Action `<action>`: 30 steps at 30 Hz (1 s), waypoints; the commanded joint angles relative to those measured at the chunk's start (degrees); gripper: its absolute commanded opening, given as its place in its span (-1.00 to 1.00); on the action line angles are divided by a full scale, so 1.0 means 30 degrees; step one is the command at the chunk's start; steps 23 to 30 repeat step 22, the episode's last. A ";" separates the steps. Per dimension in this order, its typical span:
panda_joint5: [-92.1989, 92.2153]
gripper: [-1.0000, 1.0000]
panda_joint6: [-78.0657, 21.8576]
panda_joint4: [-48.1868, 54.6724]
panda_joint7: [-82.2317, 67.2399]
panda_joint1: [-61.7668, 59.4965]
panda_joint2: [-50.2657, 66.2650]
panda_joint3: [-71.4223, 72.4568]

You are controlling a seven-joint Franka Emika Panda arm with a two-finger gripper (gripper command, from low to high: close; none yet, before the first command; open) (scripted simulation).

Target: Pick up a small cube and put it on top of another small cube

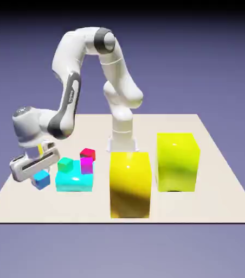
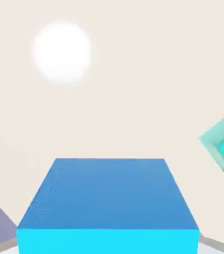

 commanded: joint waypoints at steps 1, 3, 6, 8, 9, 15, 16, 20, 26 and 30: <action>0.0191 -1.00 -0.0365 -0.0481 -0.0826 0.0408 -0.0685 -0.0624; 0.0588 -1.00 -0.1053 -0.1443 -0.2487 0.1223 -0.2052 -0.1869; 0.1183 -1.00 -0.2085 -0.2885 -0.4979 0.2445 -0.4103 -0.3736; 0.1580 -1.00 -0.2772 -0.3847 -0.6640 0.3260 -0.5470 -0.4981; 0.1779 -1.00 -0.3116 -0.4327 -0.7471 0.3668 -0.6154 -0.5603; 0.2910 -1.00 -0.3439 -0.6197 -1.0600 0.5131 -0.7823 -0.7597; 0.3377 -1.00 -0.2609 -0.6457 -1.0948 0.5229 -0.7202 -0.7505; 0.4555 1.00 -0.0515 -0.7113 -1.1825 0.5478 -0.5636 -0.7274; 0.4088 1.00 -0.1344 -0.6853 -1.1478 0.5379 -0.6256 -0.7365; 0.4088 1.00 -0.1344 -0.6853 -1.1478 0.5379 -0.6256 -0.7365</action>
